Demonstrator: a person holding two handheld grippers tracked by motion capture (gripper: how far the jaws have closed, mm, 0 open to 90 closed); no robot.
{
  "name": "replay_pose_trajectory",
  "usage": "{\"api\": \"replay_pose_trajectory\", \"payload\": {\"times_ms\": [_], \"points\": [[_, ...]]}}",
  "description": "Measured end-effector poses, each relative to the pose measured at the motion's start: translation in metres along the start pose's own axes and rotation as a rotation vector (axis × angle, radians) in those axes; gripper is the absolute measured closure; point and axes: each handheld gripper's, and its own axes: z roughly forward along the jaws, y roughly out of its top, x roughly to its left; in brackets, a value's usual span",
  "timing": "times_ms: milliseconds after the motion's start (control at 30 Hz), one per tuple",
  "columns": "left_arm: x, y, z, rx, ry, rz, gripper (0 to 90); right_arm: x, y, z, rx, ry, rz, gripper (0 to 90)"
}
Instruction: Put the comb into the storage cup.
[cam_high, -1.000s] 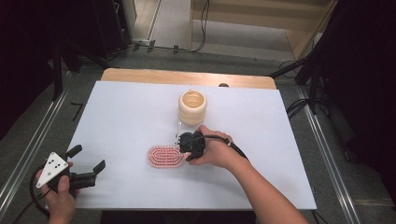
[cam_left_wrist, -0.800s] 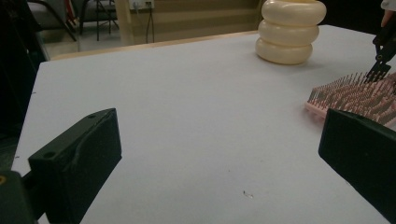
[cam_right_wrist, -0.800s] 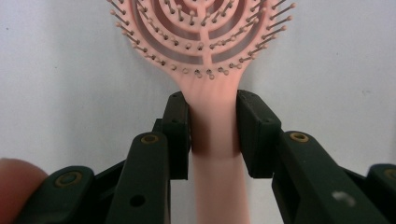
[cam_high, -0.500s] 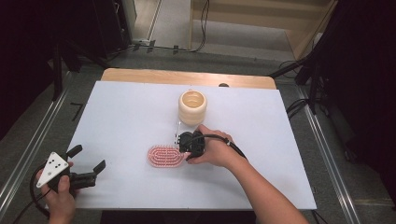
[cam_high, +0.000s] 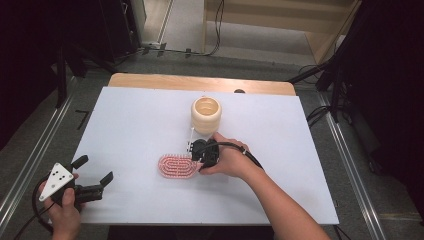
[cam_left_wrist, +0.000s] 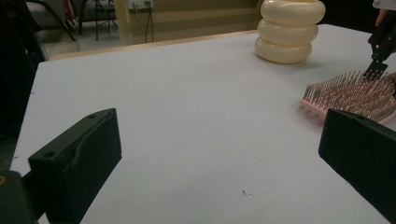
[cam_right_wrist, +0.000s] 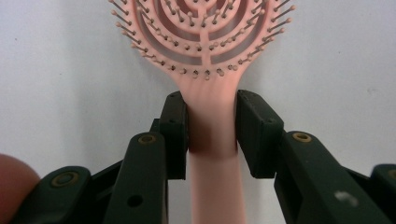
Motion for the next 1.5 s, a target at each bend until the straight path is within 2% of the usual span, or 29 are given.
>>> {"api": "replay_pose_trajectory", "payload": {"times_ms": [267, 567, 700, 1067, 1233, 1500], "points": [[0.0, 0.0, 0.0, 0.003, 0.001, 0.001, 0.0, 0.001, 0.001, 0.0, 0.011, -0.007, 0.006, 65.4], [0.0, 0.0, 0.0, 0.004, 0.001, 0.001, 0.0, 0.005, 0.001, -0.001, 0.01, -0.023, -0.007, 67.9], [0.0, 0.0, 0.0, 0.002, 0.0, 0.001, 0.0, 0.005, -0.001, -0.003, 0.007, -0.046, -0.005, 67.9], [0.0, 0.0, 0.0, 0.005, 0.001, 0.002, 0.0, 0.002, -0.016, -0.013, -0.036, -0.068, 0.04, 68.0], [-0.001, 0.0, 0.0, 0.005, 0.003, 0.003, 0.0, 0.001, -0.022, -0.015, -0.093, -0.063, 0.051, 68.1], [-0.001, 0.0, 0.0, 0.005, 0.002, 0.004, 0.0, 0.0, -0.032, -0.019, -0.153, -0.066, 0.088, 68.1]]}}
